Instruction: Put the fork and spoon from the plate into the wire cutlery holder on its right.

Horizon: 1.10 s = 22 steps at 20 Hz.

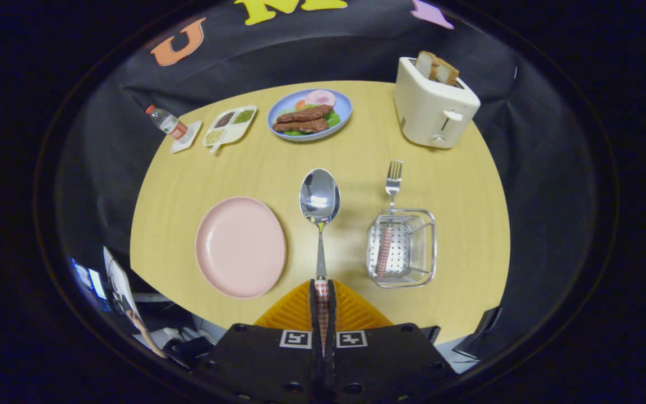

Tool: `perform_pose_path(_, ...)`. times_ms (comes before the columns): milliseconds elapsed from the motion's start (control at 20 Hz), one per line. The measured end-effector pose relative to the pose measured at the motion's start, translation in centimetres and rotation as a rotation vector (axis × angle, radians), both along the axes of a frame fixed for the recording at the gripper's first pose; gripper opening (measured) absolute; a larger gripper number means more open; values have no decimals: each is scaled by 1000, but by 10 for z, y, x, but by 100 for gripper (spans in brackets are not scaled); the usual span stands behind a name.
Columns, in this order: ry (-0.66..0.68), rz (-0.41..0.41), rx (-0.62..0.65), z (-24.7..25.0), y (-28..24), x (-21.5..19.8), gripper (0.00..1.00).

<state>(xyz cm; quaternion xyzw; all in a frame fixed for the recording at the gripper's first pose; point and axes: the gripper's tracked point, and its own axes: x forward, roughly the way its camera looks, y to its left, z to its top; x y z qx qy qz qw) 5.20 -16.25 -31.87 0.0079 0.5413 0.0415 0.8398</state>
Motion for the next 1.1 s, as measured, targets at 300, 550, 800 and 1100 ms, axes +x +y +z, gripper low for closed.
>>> perform_pose_path(300, 30, -5, 11, 5, -51, 0, 1)
perform_pose_path(550, 113, 20, 26, 6, -81, -15, 1)
perform_pose_path(800, 219, 38, 69, 1, -88, -26, 1)
perform_pose_path(1100, 365, 34, 11, -15, -88, -26, 1)
